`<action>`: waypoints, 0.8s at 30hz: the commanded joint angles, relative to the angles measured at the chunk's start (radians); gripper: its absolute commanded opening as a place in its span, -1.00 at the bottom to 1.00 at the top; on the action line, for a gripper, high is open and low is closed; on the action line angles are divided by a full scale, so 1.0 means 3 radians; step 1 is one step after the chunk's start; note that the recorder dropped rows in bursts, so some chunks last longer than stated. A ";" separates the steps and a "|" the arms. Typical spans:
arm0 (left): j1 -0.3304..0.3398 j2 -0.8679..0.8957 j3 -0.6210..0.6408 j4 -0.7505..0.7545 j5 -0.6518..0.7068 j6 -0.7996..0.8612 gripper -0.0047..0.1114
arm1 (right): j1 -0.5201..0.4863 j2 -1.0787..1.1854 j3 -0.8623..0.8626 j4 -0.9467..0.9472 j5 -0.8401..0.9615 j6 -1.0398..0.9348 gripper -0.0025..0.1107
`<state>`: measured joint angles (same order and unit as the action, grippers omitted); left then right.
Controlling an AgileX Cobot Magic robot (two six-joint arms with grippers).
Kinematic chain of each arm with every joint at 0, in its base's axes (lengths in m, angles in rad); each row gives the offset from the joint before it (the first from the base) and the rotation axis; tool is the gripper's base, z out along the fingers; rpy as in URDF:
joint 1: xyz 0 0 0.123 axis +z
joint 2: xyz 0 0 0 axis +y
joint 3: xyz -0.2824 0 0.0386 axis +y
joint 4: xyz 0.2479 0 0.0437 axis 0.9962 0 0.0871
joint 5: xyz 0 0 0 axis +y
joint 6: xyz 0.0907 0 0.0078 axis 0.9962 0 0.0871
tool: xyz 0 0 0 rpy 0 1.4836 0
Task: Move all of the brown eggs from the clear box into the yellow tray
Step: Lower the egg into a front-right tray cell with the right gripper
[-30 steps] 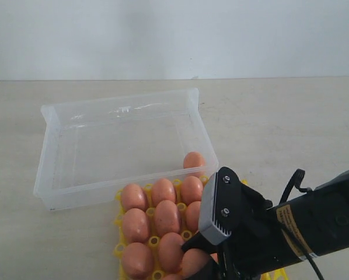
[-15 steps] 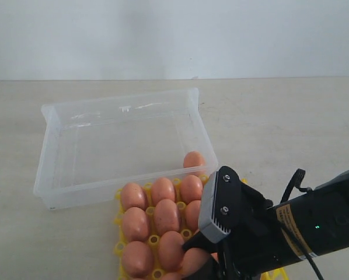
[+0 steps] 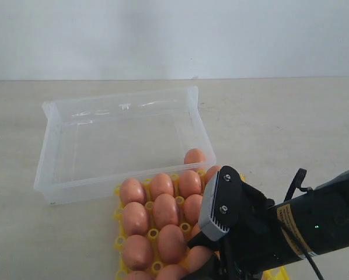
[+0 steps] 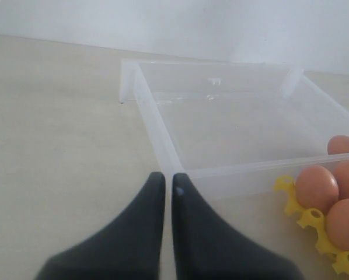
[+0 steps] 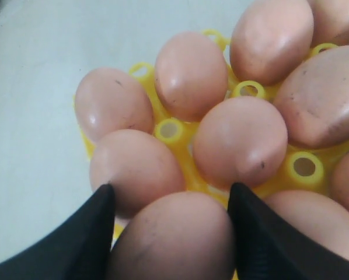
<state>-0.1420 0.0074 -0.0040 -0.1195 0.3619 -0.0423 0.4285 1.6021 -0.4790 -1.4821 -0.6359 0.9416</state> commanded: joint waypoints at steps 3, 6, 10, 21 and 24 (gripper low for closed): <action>-0.0008 0.0014 0.0013 0.0014 -0.0025 0.0014 -0.85 | 0.0000 0.0002 0.0011 0.0033 0.0046 -0.0009 -0.17; -0.0008 0.0014 0.0013 0.0014 -0.0025 0.0014 -0.85 | 0.0000 0.0002 0.0011 0.0027 0.0026 -0.0009 -0.17; -0.0008 0.0014 0.0013 0.0014 -0.0025 0.0014 -0.85 | 0.0000 0.0002 0.0011 0.0027 0.0001 -0.0009 -0.17; -0.0008 0.0014 0.0013 0.0014 -0.0025 0.0014 -0.85 | 0.0000 0.0002 0.0011 0.0028 -0.0106 -0.0054 -0.17; -0.0008 0.0014 0.0013 0.0014 -0.0025 0.0014 -0.85 | 0.0000 0.0002 0.0011 0.0043 -0.0050 -0.0113 -0.17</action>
<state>-0.1420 0.0074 -0.0040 -0.1195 0.3619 -0.0423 0.4285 1.6021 -0.4790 -1.4780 -0.6605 0.9257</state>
